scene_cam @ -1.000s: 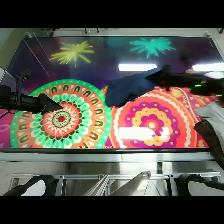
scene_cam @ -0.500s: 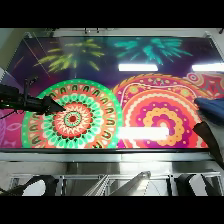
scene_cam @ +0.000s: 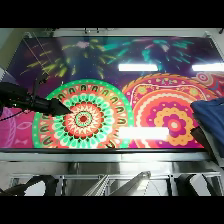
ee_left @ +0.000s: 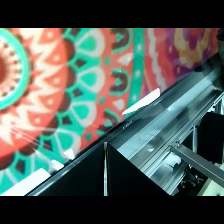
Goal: Fold the shirts.
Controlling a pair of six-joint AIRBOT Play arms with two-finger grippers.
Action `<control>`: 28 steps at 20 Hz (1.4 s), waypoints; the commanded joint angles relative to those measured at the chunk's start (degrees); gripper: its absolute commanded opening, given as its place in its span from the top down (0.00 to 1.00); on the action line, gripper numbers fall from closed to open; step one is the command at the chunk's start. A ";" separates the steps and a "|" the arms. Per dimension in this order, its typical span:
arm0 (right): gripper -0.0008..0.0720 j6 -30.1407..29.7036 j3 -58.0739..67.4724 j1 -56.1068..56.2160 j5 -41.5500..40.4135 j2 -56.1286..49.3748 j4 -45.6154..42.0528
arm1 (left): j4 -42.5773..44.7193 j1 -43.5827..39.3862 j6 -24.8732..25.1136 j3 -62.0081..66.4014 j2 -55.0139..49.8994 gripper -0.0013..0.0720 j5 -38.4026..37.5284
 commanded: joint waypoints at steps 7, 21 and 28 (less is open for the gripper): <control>0.73 -5.01 8.59 15.89 6.84 6.27 46.95 | -0.07 -2.89 -0.68 10.86 -0.04 0.96 2.60; 0.96 -9.57 22.21 73.55 -24.06 -25.35 47.45 | 0.09 -5.90 -8.72 16.57 0.09 0.96 0.31; 0.96 -10.16 22.21 73.57 -20.39 -24.98 50.47 | 0.13 -8.70 -8.74 16.57 0.09 0.96 -0.70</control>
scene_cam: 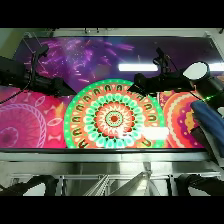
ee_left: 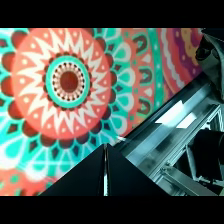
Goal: Fold the shirts.
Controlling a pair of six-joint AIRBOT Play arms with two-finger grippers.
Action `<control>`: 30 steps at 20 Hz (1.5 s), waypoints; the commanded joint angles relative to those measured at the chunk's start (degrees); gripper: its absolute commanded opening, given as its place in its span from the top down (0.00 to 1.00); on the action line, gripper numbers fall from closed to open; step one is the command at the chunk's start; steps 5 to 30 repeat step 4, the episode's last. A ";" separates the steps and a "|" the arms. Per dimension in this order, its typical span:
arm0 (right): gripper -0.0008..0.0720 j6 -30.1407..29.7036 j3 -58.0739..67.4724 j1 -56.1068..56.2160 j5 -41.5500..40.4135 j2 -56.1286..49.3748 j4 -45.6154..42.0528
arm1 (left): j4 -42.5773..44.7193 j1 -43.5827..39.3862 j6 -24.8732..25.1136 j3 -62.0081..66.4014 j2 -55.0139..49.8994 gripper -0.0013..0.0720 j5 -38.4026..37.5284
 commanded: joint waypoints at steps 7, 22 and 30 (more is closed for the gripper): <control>0.96 -0.13 0.24 0.46 0.72 -0.28 0.90 | 0.07 -0.61 0.00 0.04 0.04 0.96 -0.04; 0.96 -0.13 0.24 0.46 0.72 -0.28 0.90 | 0.07 -0.61 0.00 0.04 0.04 0.96 -0.04; 0.96 -0.13 0.24 0.46 0.72 -0.28 0.90 | 0.07 -0.61 0.00 0.04 0.04 0.96 -0.04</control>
